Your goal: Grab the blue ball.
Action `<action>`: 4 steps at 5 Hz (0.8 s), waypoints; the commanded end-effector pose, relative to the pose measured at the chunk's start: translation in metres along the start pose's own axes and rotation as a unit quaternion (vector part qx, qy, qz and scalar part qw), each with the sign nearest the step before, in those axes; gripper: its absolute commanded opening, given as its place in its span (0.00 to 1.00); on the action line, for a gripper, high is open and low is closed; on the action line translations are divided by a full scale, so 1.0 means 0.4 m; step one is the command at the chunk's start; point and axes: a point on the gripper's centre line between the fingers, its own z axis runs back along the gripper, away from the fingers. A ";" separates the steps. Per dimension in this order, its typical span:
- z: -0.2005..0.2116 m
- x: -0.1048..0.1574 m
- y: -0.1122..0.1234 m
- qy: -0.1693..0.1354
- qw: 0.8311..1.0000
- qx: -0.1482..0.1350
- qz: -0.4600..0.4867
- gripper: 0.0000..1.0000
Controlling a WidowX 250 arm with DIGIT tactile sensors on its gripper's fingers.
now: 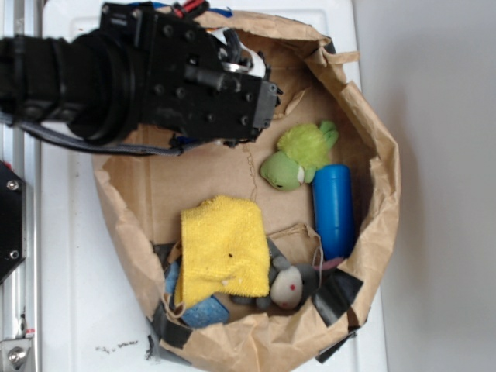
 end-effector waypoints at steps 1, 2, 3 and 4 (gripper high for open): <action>0.048 0.034 -0.007 0.021 0.996 -0.073 -0.044 0.00; 0.146 0.004 0.011 0.059 0.981 -0.145 -0.110 0.00; 0.238 -0.011 0.019 0.085 0.962 -0.154 -0.209 0.00; 0.299 -0.004 0.020 0.108 0.928 -0.141 -0.326 0.00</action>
